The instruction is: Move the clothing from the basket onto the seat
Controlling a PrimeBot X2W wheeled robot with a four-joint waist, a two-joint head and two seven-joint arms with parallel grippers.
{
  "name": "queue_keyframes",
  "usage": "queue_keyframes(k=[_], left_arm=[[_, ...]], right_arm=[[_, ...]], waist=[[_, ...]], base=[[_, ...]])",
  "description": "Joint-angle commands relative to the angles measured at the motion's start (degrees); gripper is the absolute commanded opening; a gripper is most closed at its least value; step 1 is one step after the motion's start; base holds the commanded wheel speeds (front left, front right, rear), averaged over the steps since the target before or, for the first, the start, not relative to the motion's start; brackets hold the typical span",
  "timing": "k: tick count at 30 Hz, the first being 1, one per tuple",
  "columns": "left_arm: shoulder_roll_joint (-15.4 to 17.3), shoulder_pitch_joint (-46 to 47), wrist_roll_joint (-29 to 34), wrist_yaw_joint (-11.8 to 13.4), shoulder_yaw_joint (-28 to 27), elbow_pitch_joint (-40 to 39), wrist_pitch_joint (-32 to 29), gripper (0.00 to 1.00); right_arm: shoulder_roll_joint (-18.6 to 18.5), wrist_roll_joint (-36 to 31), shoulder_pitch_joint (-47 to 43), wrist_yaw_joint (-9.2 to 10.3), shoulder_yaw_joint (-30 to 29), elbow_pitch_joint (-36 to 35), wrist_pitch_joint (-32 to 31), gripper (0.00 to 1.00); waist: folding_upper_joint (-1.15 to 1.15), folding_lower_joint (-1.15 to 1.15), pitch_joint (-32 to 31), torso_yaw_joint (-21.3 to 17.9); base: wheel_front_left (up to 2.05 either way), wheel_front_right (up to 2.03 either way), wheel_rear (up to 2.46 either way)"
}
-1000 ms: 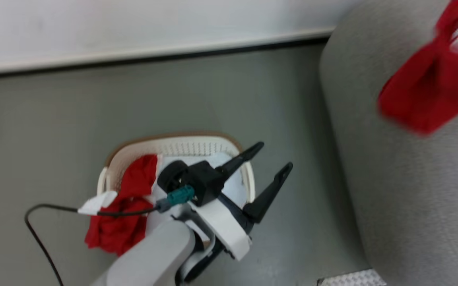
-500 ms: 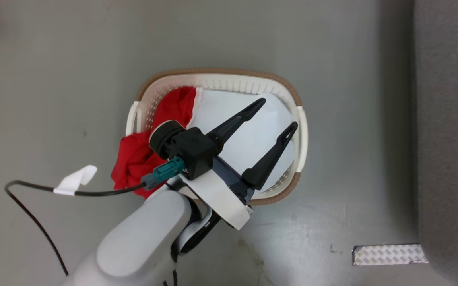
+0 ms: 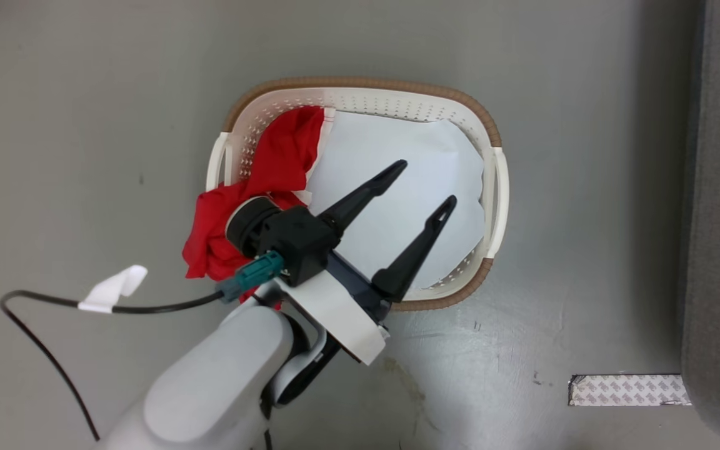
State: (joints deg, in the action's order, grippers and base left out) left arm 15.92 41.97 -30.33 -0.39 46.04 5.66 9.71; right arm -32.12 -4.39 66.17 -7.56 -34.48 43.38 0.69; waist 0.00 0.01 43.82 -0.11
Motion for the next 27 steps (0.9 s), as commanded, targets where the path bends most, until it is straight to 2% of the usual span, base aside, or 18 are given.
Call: queue_keyframes(k=[1,2,3,7,10,15,21,27], left_arm=[[0.82,-0.45,-0.72,0.25,-0.41,-0.01,0.05,1.0],[0.99,-0.42,-0.91,0.3,-0.62,-0.08,-0.05,1.0],[1.07,-0.42,-1.14,0.45,-0.76,-0.16,-0.05,1.0],[1.95,-0.95,-1.58,0.93,-1.77,-0.09,0.63,1.0],[2.44,-1.92,-2.06,1.39,-2.31,0.27,0.99,1.0],[3.74,-5.99,-3.84,2.32,-3.54,1.44,2.45,1.0],[4.31,-12.8,-6.4,4.05,-5.59,2.54,4.34,1.0],[4.37,-20.24,-6.44,6.78,-8.79,2.77,5.38,1.0]], right_arm=[[0.29,-0.27,-0.64,0.14,0.0,0.26,0.54,0.44],[0.73,-1.08,-1.2,0.14,-0.06,0.65,0.91,0.85],[1.26,-1.81,-2.0,0.14,0.34,1.16,0.9,1.0],[3.02,-3.23,-5.96,0.14,4.67,2.26,1.82,1.0],[3.76,-1.84,-9.41,0.14,6.97,1.98,3.53,1.0],[6.81,0.58,-18.91,0.14,11.55,-0.74,7.83,1.0],[11.44,0.41,-29.96,0.14,14.18,-8.15,11.31,1.0],[19.33,-1.59,-40.15,0.14,15.42,-17.8,13.42,1.0]], waist=[[0.0,-0.01,-0.39,-0.47],[0.0,-0.01,-0.72,-0.83],[0.0,-0.01,-1.12,-1.2],[0.0,-0.01,-3.49,-3.0],[0.0,-0.01,-6.06,-4.63],[0.0,-0.01,-13.61,-7.09],[0.0,-0.01,-22.27,-7.74],[0.0,-0.01,-29.94,-6.75]], base=[[0.0,0.0,0.0],[0.0,0.0,0.0],[0.0,0.0,0.0],[0.0,0.0,0.0],[0.0,0.0,0.0],[0.0,0.0,0.0],[0.0,0.0,0.0],[0.0,0.0,0.0]])
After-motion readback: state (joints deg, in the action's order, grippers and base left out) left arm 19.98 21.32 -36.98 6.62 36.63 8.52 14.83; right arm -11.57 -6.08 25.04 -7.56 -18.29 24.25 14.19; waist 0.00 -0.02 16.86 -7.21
